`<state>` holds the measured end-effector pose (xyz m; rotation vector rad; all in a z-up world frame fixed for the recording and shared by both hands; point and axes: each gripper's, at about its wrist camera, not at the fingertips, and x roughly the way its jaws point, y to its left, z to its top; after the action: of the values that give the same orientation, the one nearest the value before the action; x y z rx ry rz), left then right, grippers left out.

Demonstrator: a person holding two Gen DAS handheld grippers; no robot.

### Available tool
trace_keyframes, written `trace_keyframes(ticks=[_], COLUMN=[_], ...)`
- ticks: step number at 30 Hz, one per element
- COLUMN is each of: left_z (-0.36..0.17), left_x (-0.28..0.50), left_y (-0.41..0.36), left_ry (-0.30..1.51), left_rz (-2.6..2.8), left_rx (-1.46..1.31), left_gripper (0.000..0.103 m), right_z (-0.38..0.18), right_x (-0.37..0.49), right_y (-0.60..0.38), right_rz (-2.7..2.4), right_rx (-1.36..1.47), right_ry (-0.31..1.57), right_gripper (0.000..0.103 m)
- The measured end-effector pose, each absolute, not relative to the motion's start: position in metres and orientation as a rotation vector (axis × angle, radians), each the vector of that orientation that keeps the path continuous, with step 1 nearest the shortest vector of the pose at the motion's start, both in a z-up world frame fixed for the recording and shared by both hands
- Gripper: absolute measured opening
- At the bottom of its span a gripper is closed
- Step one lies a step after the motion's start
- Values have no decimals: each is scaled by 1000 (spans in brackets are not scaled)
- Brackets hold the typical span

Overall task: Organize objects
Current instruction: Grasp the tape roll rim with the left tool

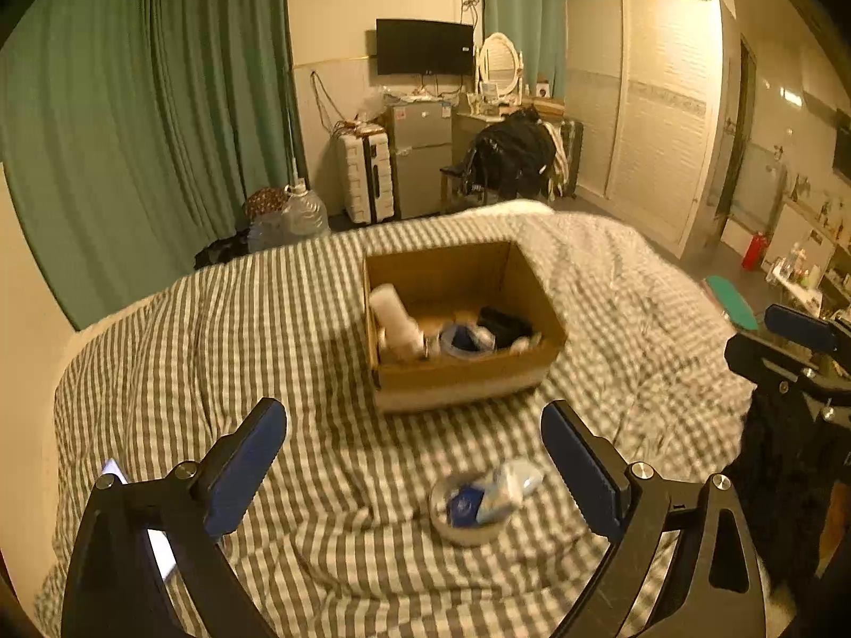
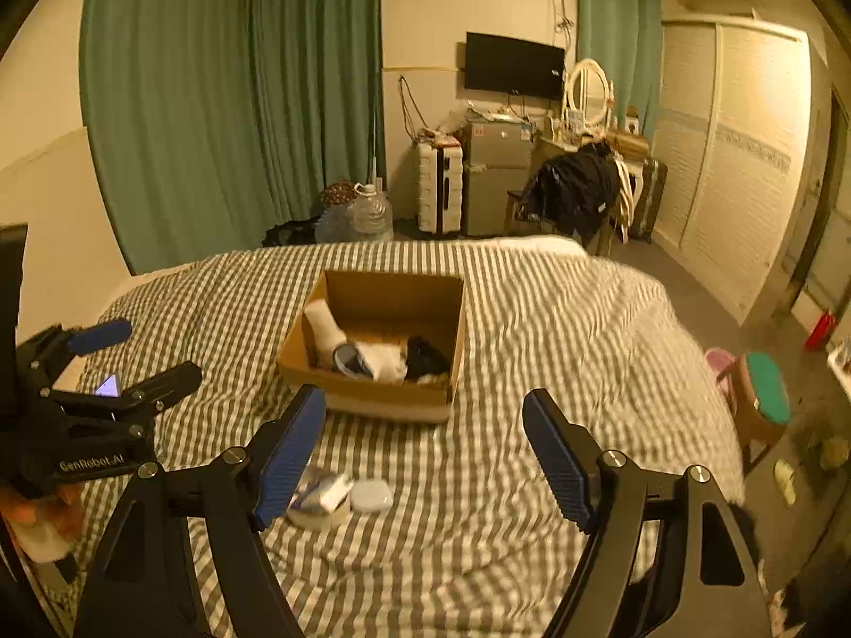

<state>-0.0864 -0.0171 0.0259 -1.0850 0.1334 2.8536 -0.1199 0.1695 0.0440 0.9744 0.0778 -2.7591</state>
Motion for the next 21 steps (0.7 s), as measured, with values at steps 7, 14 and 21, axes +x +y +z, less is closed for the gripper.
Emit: trace_keyframes(ticks=[7,14,21], left_z=[-47,-108,-142], left_x=[-70,-78,-108], left_y=[-17,-2,11], left_ry=[120,142,103], left_rz=[2782,2646,2540], left_rx=[-1255,-1393,-1506], left_gripper=[100,100,100], right_z=[-30,-94,-123], right_x=[-109,-119,-134], right_y=[169,172,181], right_rz=[-2754,-2697,-2660], right_rx=[1126,1286,1382], right_ry=[74,42,4], right_gripper=[77,77,77])
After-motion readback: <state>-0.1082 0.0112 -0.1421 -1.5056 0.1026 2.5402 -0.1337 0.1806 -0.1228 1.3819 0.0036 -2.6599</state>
